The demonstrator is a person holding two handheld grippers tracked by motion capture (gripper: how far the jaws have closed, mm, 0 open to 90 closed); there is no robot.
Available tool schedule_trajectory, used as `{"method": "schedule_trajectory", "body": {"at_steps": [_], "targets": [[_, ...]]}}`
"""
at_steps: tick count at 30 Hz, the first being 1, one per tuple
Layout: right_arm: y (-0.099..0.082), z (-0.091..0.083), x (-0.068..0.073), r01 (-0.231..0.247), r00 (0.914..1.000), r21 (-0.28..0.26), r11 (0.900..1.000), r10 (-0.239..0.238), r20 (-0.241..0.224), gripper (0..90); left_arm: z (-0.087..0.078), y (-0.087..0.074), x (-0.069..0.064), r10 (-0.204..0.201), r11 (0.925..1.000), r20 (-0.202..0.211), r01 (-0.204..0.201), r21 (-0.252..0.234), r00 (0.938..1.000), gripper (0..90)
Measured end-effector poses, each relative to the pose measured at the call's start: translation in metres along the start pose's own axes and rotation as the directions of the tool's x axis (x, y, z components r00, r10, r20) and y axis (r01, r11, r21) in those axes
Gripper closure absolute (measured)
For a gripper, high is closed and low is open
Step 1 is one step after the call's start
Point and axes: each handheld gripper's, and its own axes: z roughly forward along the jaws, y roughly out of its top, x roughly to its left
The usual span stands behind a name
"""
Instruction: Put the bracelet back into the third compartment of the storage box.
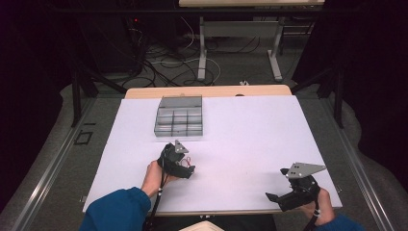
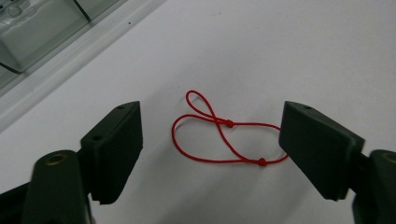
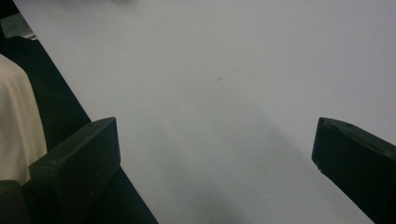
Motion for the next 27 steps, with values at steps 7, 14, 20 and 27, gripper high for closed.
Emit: {"method": "schedule_trajectory", "body": {"at_steps": [7,14,20,27], "targets": [[0.0000,0.0001,0.0000,-0.002,1.0000,0.000,1.0000,0.002,0.000,0.8,0.0068,0.0009,0.0010,-0.004,0.9997,0.023,0.004,0.023,0.9997,45.2],[-0.0002,0.0001,-0.0002,-0.001,1.0000,-0.006,1.0000,0.001,0.005,0.9,0.0094,-0.0001,0.0012,-0.019,0.9997,0.062,0.019,0.014,0.9979,58.1],[0.0001,-0.0010,0.0000,-0.002,1.0000,0.002,1.0000,0.002,0.010,0.9,0.0085,-0.0020,0.0038,-0.028,0.9996,0.072,0.028,0.006,0.9970,73.6],[-0.0001,-0.0004,0.0000,-0.004,1.0000,-0.007,1.0000,0.004,0.005,0.9,0.0081,-0.0032,0.0012,-0.022,0.9997,0.081,0.022,0.003,0.9964,86.3]]}}
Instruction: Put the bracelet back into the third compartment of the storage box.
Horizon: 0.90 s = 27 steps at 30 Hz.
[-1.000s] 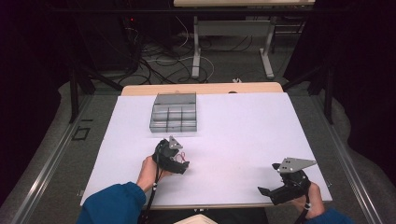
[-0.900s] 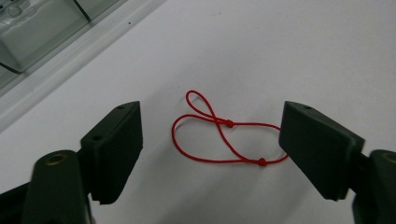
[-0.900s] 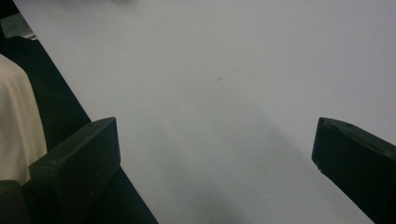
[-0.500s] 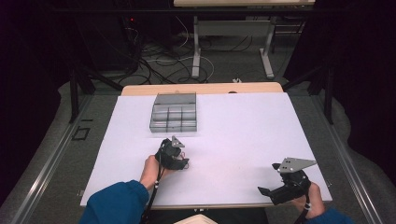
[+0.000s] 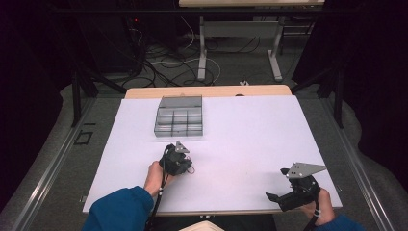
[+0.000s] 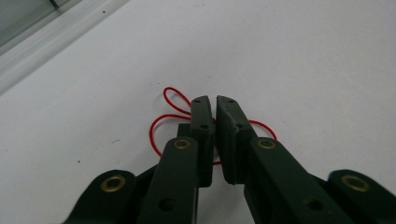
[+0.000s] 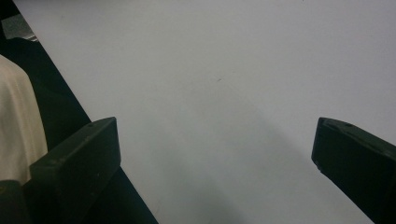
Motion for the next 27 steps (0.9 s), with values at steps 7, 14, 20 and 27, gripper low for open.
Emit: {"method": "schedule_trajectory", "body": {"at_steps": [7,14,20,27], "targets": [[0.000,0.000,0.000,0.004,1.0000,-0.002,1.0000,-0.004,0.003,1.0,0.000,-0.001,0.000,0.002,1.0000,0.006,-0.002,-0.008,1.0000,90.0],[0.000,0.000,0.000,0.000,1.0000,-0.002,1.0000,0.000,0.001,1.0,-0.002,0.000,0.001,0.019,0.9998,0.012,-0.019,0.003,0.9997,90.0],[0.000,0.000,0.000,0.002,1.0000,0.002,1.0000,-0.002,0.000,1.0,-0.007,0.000,-0.001,0.025,0.9996,0.008,-0.025,-0.014,0.9997,90.0],[0.000,0.000,0.001,0.001,1.0000,-0.003,1.0000,-0.001,0.005,1.0,-0.015,0.001,-0.001,0.038,0.9991,0.013,-0.037,-0.018,0.9992,90.0]]}}
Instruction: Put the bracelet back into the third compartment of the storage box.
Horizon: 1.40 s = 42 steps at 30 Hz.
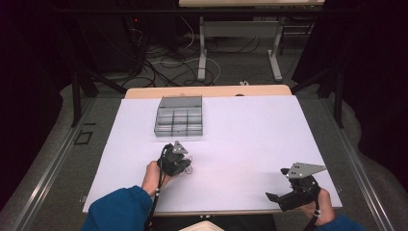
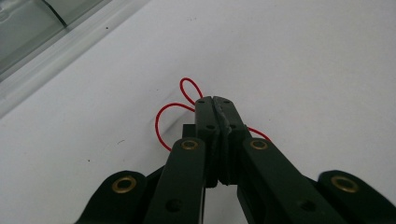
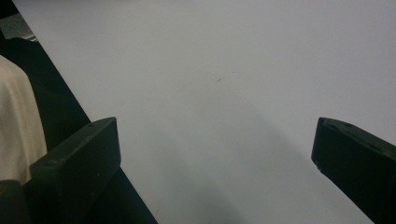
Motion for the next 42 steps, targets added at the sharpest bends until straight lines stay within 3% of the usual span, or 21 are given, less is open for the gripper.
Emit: {"method": "schedule_trajectory", "body": {"at_steps": [11,42], "targets": [[0.000,0.000,0.000,-0.002,1.0000,0.003,1.0000,0.002,-0.001,1.0,-0.010,-0.002,-0.002,0.017,0.9996,-0.017,-0.018,-0.024,0.9997,90.0],[0.000,0.000,0.000,-0.005,1.0000,0.007,1.0000,0.005,0.003,0.7,-0.031,0.001,0.000,0.046,0.9984,-0.048,-0.047,-0.031,0.9978,90.0]]}}
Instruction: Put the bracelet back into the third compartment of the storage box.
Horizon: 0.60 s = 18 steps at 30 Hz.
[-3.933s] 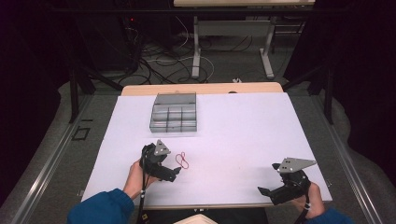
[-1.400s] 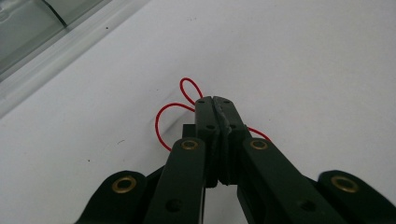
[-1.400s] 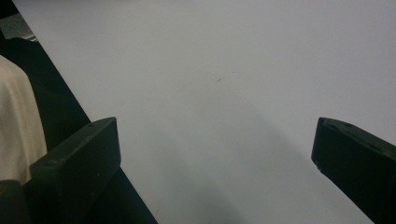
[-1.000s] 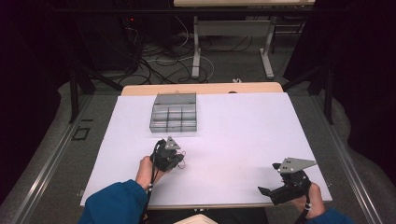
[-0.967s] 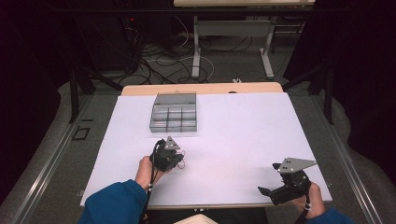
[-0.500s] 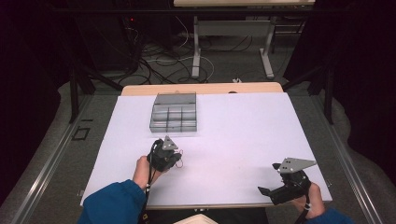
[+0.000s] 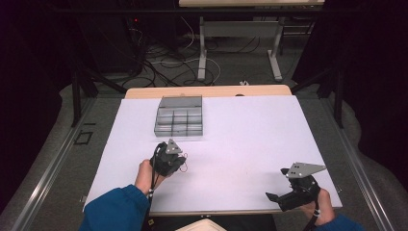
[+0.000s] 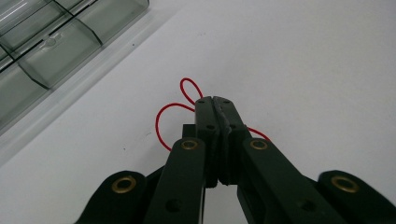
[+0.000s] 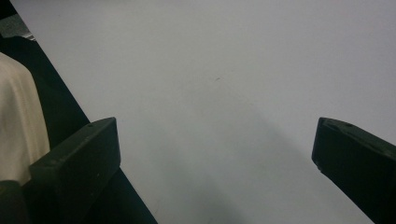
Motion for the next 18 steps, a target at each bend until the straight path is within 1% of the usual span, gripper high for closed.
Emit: {"method": "schedule_trajectory", "body": {"at_steps": [2,4,5,8,9,11,12,18], "targets": [[0.0002,0.0004,-0.0003,0.004,1.0000,-0.001,1.0000,-0.004,-0.002,0.6,-0.0004,0.0001,0.0001,-0.001,1.0000,-0.006,0.001,-0.003,1.0000,90.0],[0.0002,0.0005,-0.0005,0.002,1.0000,0.006,1.0000,-0.001,-0.008,0.6,-0.0023,0.0008,0.0010,-0.003,1.0000,0.000,0.003,0.007,1.0000,90.0],[0.0002,0.0008,-0.0006,0.004,1.0000,0.001,1.0000,-0.004,-0.006,0.6,-0.0025,0.0008,0.0015,-0.003,1.0000,-0.009,0.003,-0.003,1.0000,90.0],[0.0004,0.0009,-0.0009,0.004,1.0000,0.002,1.0000,-0.004,-0.004,0.6,-0.0038,0.0013,0.0027,-0.011,0.9999,-0.013,0.011,-0.008,0.9999,90.0],[0.0008,0.0006,-0.0014,0.008,0.9999,0.012,0.9999,-0.008,-0.006,0.6,-0.0045,0.0018,0.0034,-0.011,0.9999,-0.010,0.011,-0.005,0.9999,90.0],[0.0008,0.0011,-0.0018,0.012,0.9999,0.004,0.9999,-0.012,-0.008,0.6,-0.0051,0.0023,0.0043,-0.012,0.9999,-0.015,0.012,-0.012,0.9998,90.0],[0.0010,0.0007,-0.0017,0.012,0.9999,0.011,0.9999,-0.012,-0.005,0.6,-0.0058,0.0029,0.0052,-0.007,0.9999,-0.016,0.007,-0.008,0.9998,90.0],[0.0009,0.0012,-0.0020,0.010,0.9999,0.011,0.9999,-0.010,-0.008,0.6,-0.0074,0.0063,0.0088,-0.008,0.9999,-0.021,0.008,-0.014,0.9998,90.0]]}}
